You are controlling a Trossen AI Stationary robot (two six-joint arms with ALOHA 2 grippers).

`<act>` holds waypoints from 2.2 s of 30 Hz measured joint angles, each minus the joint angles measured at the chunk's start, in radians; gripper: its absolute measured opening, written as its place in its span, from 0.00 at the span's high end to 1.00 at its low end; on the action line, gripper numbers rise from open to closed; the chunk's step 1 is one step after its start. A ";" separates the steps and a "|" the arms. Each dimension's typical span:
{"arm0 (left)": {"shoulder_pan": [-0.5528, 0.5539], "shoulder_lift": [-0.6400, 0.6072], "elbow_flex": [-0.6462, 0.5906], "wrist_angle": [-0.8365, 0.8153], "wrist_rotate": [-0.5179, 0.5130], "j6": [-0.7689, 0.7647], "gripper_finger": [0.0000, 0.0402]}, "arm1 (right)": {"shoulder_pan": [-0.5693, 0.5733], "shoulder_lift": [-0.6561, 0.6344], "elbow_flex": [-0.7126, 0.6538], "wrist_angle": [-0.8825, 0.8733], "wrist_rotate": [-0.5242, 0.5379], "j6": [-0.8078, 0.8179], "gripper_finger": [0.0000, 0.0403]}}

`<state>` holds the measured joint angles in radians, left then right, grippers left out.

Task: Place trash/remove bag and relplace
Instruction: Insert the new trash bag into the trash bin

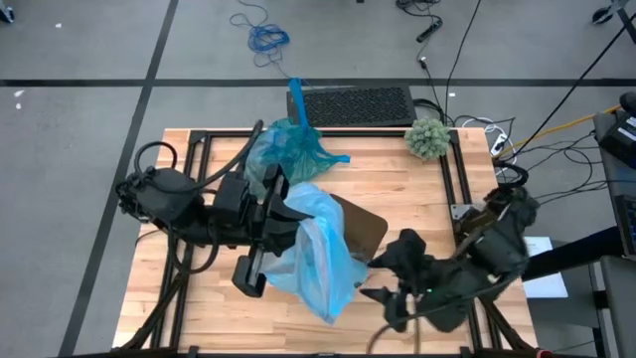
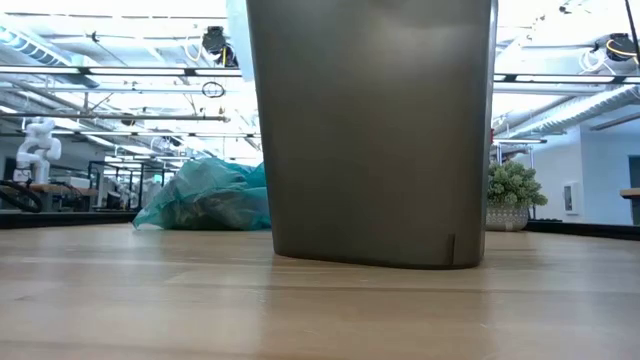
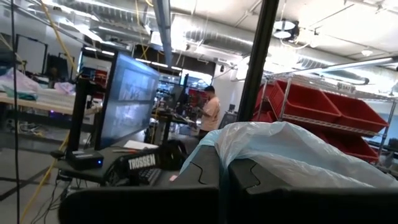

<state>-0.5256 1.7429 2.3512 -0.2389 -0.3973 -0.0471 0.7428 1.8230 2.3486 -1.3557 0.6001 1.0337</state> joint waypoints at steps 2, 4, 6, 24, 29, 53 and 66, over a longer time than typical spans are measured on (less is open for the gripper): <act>0.000 -0.001 0.000 -0.002 0.000 0.000 1.00 | 0.020 -0.025 0.000 0.040 -0.001 -0.048 0.33; 0.000 -0.002 0.000 -0.003 0.000 -0.006 1.00 | 0.036 -0.060 -0.001 0.053 0.003 -0.095 0.32; 0.000 -0.002 0.000 -0.006 0.006 -0.029 1.00 | 0.041 -0.096 0.000 0.039 0.028 -0.148 0.33; -0.019 0.000 -0.001 -0.002 0.199 -0.236 1.00 | -0.596 -0.275 0.001 0.122 -0.567 -0.916 0.54; -0.019 0.018 -0.001 0.047 0.230 -0.228 1.00 | -0.723 -0.138 0.000 0.200 -0.758 -1.070 0.80; -0.067 0.057 -0.002 0.002 0.197 -0.183 1.00 | -0.728 0.079 0.000 0.045 -1.098 -1.125 1.00; -0.081 0.034 -0.002 -0.150 0.152 -0.228 1.00 | -0.579 0.034 -0.044 -0.015 -0.836 -0.899 1.00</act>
<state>-0.6070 1.7766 2.3489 -0.3884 -0.2455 -0.2750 0.1643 1.8568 2.3041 -1.3703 -0.2357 0.1343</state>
